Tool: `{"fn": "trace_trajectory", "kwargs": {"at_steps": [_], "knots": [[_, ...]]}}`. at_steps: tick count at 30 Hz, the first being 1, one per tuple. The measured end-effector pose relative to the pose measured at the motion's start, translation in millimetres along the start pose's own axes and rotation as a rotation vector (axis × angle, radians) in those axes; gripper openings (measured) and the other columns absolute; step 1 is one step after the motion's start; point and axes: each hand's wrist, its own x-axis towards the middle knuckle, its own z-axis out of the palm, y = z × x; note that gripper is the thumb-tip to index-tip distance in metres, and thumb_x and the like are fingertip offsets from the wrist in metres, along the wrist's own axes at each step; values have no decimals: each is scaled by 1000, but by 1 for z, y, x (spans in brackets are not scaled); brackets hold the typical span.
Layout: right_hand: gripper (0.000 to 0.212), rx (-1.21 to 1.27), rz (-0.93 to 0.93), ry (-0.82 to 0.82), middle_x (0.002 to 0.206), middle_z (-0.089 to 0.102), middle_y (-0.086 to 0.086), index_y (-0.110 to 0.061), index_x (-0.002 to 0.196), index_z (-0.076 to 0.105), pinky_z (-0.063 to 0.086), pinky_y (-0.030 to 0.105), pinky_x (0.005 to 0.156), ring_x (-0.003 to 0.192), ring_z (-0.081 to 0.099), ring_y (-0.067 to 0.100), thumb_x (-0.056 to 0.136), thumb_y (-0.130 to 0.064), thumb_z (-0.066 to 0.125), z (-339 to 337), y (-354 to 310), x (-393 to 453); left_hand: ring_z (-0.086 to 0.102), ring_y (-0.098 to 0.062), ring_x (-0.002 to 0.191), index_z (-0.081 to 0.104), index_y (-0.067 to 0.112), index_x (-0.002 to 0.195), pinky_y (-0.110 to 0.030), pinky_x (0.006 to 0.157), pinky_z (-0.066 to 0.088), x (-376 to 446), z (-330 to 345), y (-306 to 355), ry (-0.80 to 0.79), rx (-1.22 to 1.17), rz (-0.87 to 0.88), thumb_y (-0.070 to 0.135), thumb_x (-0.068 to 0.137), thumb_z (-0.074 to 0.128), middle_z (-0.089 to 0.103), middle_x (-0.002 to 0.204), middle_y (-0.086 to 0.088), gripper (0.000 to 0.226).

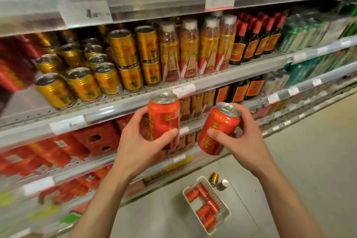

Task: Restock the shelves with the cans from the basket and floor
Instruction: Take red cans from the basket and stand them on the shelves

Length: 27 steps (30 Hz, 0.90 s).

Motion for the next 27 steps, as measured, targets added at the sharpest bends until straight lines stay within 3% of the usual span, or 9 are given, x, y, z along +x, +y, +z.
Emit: {"fn": "trace_trajectory", "kwargs": {"at_steps": [9, 12, 15, 21, 25, 27], "knots": [[72, -10, -104, -124, 110, 70, -25, -49, 125, 55, 50, 26, 88, 102, 67, -6, 62, -57, 88, 144, -76, -38, 66, 8, 98, 60, 38, 123, -4, 77, 46, -48, -171, -22, 116, 12, 15, 59, 61, 83, 69, 108, 34, 69], [68, 12, -129, -168, 111, 71, -22, -45, 126, 56, 52, 15, 79, 101, 69, -3, 68, -47, 92, 189, -98, -48, 70, 1, 96, 60, 38, 124, -13, 77, 51, -62, -223, -33, 132, 30, 13, 60, 63, 84, 73, 106, 25, 69], [67, 35, -152, -212, 114, 70, -25, -47, 126, 56, 53, 9, 78, 103, 68, -4, 71, -38, 93, 231, -119, -53, 70, 2, 91, 58, 46, 118, -11, 73, 51, -73, -266, -41, 171, 53, 20, 60, 63, 85, 73, 104, 25, 63], [72, 9, -198, -305, 114, 69, -29, -52, 125, 53, 53, 22, 87, 104, 69, -1, 62, -55, 89, 297, -147, -43, 72, -4, 97, 54, 52, 116, -37, 89, 60, -77, -324, -63, 243, 85, -41, 61, 59, 85, 74, 107, 19, 65], [68, -22, -244, -378, 115, 64, -37, -57, 124, 50, 49, 4, 78, 106, 63, -11, 71, -47, 91, 332, -155, -21, 65, 9, 106, 48, 53, 129, -8, 89, 49, -66, -349, -72, 287, 148, -46, 60, 62, 83, 66, 118, 32, 76], [69, -17, -267, -406, 114, 66, -33, -47, 129, 52, 46, 2, 80, 107, 63, -12, 74, -34, 92, 348, -155, -4, 62, 12, 110, 46, 50, 134, -5, 89, 46, -58, -358, -76, 300, 184, -47, 56, 64, 84, 64, 120, 33, 79]]}}
